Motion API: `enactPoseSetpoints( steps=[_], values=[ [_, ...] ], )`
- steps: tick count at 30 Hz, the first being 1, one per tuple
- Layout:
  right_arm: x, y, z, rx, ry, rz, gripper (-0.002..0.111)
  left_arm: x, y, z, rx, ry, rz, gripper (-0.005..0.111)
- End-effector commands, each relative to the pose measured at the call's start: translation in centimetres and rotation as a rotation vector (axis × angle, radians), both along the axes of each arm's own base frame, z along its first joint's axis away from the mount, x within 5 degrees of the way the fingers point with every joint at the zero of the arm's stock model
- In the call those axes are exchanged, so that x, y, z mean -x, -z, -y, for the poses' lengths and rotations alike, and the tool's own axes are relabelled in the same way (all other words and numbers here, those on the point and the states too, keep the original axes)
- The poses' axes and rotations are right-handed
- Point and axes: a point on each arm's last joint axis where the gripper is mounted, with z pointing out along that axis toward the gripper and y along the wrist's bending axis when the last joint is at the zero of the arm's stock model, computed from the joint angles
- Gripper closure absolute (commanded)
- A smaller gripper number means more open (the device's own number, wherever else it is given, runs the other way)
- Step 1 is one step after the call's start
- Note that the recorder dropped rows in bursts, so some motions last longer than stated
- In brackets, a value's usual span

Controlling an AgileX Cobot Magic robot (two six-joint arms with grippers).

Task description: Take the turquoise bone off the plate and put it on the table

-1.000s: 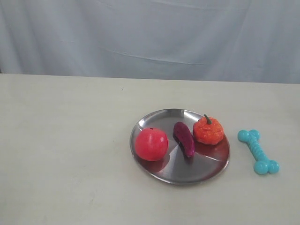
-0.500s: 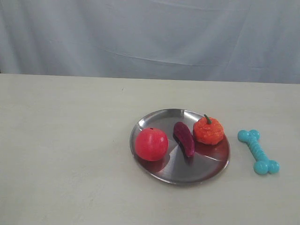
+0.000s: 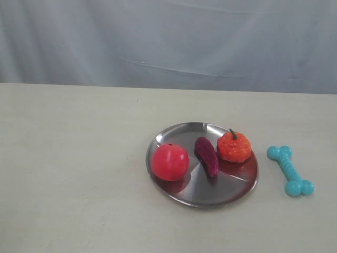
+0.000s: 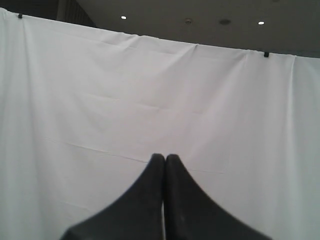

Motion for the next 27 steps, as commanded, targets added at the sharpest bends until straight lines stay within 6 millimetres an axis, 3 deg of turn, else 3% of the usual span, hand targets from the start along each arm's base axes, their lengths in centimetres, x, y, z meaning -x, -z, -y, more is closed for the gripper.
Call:
enactPoseSetpoints(
  steps=[1,5,16,27],
  values=[
    [1.1,0.4,-0.4,-0.017,-0.019,0.029,0.109,0.0,0.0,0.0,0.004,-0.004,0.006,0.107],
    [1.4,2.4,-0.5,-0.038,-0.023,-0.010,0.109,0.0,0.0,0.0,0.004,-0.004,0.006,0.107],
    [-4.7,12.4,1.6,-0.173,-0.034,-0.238,0.109,0.0,0.0,0.0,0.004,-0.003,0.006,0.107],
    [-7.4,21.3,2.5,-0.253,-0.028,-0.415,0.109,0.0,0.0,0.0,0.004,-0.003,0.006,0.107]
  ],
)
